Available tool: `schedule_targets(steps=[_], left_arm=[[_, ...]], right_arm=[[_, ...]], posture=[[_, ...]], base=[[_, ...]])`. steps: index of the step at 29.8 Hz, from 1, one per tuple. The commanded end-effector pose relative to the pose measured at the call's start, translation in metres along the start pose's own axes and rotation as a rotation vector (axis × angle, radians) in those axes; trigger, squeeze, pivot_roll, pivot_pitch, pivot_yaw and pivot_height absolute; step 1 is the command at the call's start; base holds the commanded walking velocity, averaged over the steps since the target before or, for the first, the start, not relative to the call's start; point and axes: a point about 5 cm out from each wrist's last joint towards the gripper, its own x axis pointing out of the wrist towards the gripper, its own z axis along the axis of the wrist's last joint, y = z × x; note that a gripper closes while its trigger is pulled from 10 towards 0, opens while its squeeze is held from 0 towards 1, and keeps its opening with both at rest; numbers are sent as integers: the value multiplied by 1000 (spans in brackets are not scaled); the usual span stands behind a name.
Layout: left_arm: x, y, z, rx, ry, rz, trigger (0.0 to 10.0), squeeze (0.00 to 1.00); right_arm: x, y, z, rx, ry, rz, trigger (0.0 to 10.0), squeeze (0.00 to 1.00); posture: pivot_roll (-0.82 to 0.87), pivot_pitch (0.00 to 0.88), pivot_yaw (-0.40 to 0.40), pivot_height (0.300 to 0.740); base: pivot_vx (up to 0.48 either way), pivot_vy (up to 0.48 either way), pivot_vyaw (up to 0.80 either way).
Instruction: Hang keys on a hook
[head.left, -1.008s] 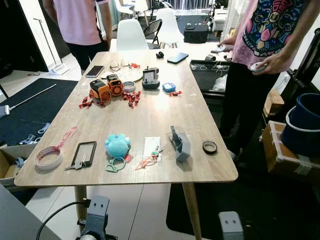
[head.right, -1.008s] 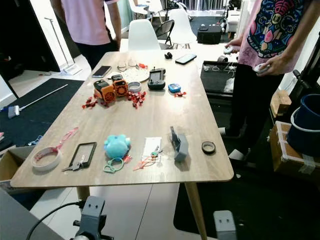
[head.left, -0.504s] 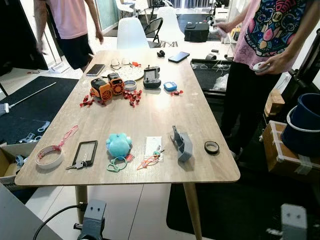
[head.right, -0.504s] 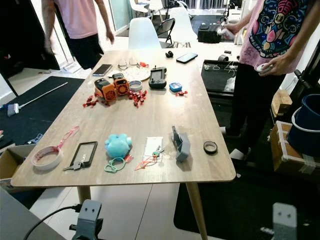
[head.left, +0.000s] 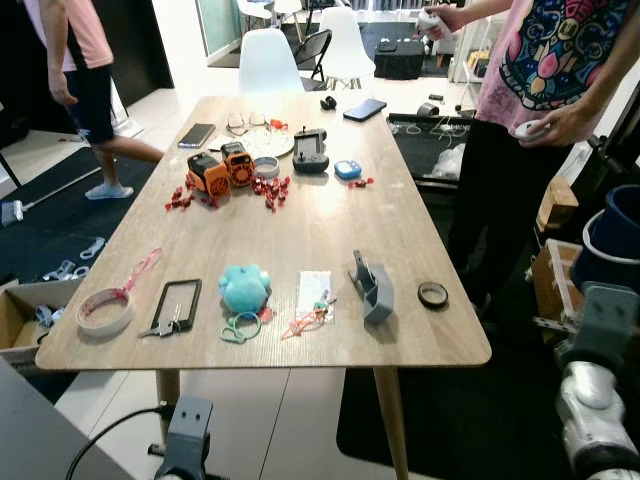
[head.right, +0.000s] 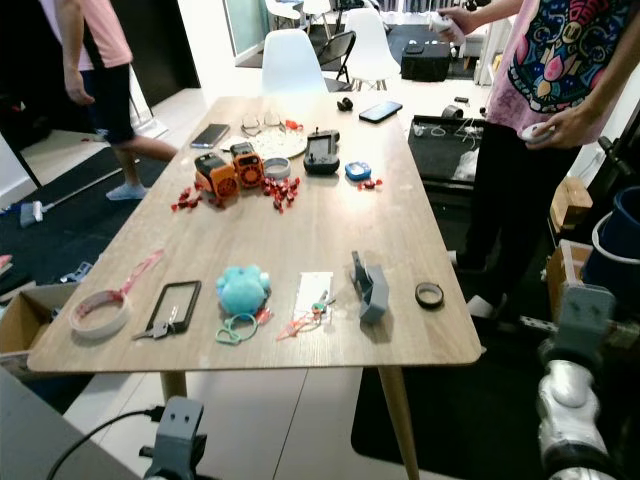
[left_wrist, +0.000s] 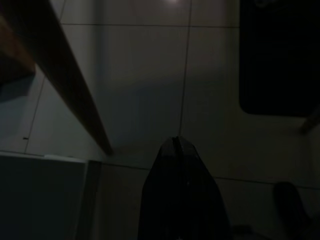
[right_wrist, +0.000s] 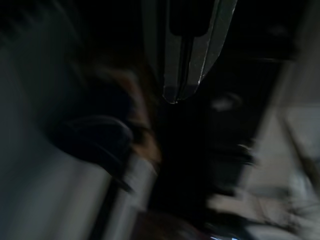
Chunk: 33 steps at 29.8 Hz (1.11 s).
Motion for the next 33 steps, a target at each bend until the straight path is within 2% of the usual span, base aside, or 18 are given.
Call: schedule_targets(steps=[1,3,6,13,15,18,22,26,27,28,29,30,33], left_arm=[[-1,3,0,-10,-6,16,10000,12],[-1,3,0,-10,-6,17,10000,12],[-2,3,-1,-13,-6,19,10000,12],[-2,3,-2,-14,-4,20,10000,12],[-2,4,-2,-13,-4,19,10000,12],[-2,4,-2,-13,-4,19,10000,12],[-2,4,-1,-13,-5,18,10000,12],[-1,4,-1,-12,-4,15,10000,12],[-1,3,0,-12,-4,13,10000,8],[-1,3,0,-12,-4,13,10000,12],[-1,3,0,-12,-4,13,10000,12],[-1,3,0,-12,-5,12,10000,12],[0,2,1,-13,-7,12,10000,12]], right_arm=[[2,24,10,-10,-37,121,10000,0],[2,31,14,-8,-51,148,10000,0],[2,56,28,6,-102,257,10000,0],[-3,78,37,22,-131,371,10000,0],[-8,88,38,26,-128,461,10000,0],[-8,88,38,26,-128,461,10000,0],[-22,97,28,-1,-84,593,10000,0],[-28,96,19,15,-36,616,10000,20],[-30,97,16,25,-24,628,10000,141],[-33,98,15,33,-16,642,10000,533],[-33,98,15,33,-16,642,10000,533],[-35,100,14,40,-11,662,10000,1000],[-39,103,14,47,-5,696,10000,1000]], posture=[[14,27,24,740],[14,27,24,740],[17,29,20,740],[18,32,23,740],[18,34,23,740],[18,34,23,740],[17,33,24,740],[16,33,26,740],[14,33,26,740],[14,33,26,740],[14,33,26,740],[14,34,26,740],[14,35,26,740]], base=[[0,0,0],[0,0,0],[0,0,0],[0,0,0],[0,0,0],[0,0,0],[0,0,0],[0,0,0],[0,0,0],[0,0,0],[0,0,0],[0,0,0],[0,0,0]])
